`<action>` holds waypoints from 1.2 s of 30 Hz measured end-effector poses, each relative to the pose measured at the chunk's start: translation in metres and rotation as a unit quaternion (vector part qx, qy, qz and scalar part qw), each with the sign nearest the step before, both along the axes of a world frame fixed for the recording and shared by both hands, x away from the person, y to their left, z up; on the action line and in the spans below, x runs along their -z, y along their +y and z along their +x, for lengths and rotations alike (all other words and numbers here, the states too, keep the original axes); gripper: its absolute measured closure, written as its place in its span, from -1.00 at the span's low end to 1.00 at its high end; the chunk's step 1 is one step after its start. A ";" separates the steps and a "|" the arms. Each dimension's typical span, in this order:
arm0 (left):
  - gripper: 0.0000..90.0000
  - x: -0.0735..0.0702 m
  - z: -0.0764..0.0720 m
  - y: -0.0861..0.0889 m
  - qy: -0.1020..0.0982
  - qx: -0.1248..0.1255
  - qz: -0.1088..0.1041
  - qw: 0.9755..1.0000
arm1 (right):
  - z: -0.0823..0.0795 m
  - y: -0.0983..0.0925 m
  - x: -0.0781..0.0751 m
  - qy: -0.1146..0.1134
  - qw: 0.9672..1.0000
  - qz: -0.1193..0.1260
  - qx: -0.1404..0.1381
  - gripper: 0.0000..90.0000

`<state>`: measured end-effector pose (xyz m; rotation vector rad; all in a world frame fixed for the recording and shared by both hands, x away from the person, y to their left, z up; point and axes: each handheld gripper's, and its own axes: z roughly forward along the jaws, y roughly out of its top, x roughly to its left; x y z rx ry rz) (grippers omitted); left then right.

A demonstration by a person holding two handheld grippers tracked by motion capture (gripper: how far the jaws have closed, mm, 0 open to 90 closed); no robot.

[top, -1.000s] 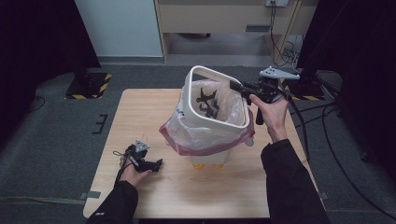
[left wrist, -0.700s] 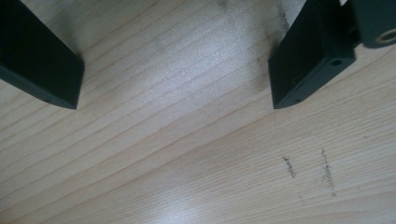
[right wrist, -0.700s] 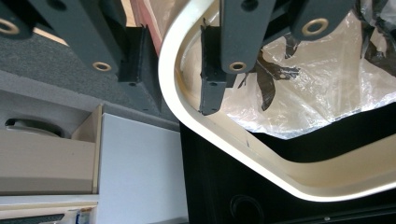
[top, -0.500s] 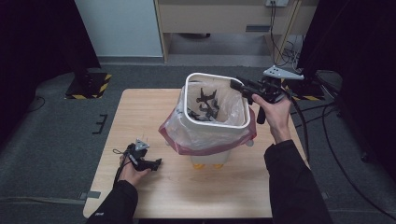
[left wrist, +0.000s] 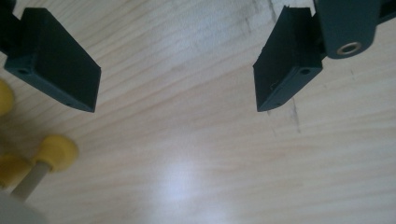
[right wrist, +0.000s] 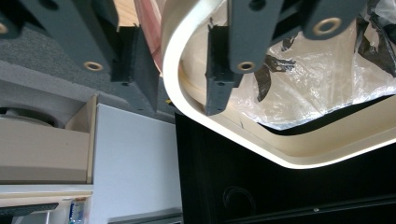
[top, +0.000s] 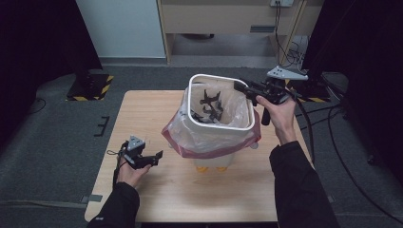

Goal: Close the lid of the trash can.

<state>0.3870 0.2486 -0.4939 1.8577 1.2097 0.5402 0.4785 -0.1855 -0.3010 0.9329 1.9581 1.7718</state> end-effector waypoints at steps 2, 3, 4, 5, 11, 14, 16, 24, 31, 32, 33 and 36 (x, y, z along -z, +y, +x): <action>-0.68 -0.005 0.000 0.000 -0.011 -0.003 -0.013 1.000 | 0.000 0.001 0.000 0.000 1.000 -0.001 -0.002 0.55; -0.68 -0.008 -0.001 0.000 -0.017 -0.004 -0.015 1.000 | 0.000 0.001 0.001 0.000 1.000 -0.003 -0.001 0.55; -0.69 -0.011 -0.001 0.000 -0.023 -0.003 -0.017 1.000 | 0.000 0.002 0.001 0.001 1.000 -0.004 0.000 0.56; -0.69 -0.014 -0.001 -0.001 -0.031 -0.002 -0.022 0.999 | 0.000 0.002 0.001 0.000 1.000 -0.006 0.000 0.57; -0.68 -0.036 -0.006 -0.003 -0.082 -0.008 -0.050 0.995 | -0.002 0.003 0.001 0.001 1.000 -0.007 0.010 0.58; -0.68 -0.045 -0.009 -0.003 -0.097 -0.014 -0.060 0.993 | -0.002 0.003 0.000 0.004 1.000 0.000 0.010 0.58; -0.67 -0.050 -0.010 -0.002 -0.106 -0.019 -0.067 0.992 | -0.002 0.003 0.000 0.005 1.000 0.004 0.010 0.59; -0.67 -0.072 -0.017 -0.002 -0.147 -0.028 -0.093 0.984 | -0.002 0.005 0.001 0.009 1.000 0.005 0.012 0.59; -0.67 -0.093 -0.024 -0.003 -0.189 -0.025 -0.114 0.975 | -0.001 0.002 0.000 0.008 1.000 0.001 0.005 0.56; -0.67 -0.096 -0.025 -0.004 -0.193 -0.024 -0.119 0.974 | -0.001 0.001 0.000 0.007 1.000 0.003 0.004 0.56; -0.67 -0.099 -0.026 -0.004 -0.199 -0.023 -0.123 0.972 | -0.001 0.001 -0.001 0.007 1.000 0.004 0.004 0.55; -0.67 -0.107 -0.029 -0.005 -0.211 -0.019 -0.130 0.969 | -0.001 -0.001 -0.001 0.009 1.000 0.001 -0.002 0.54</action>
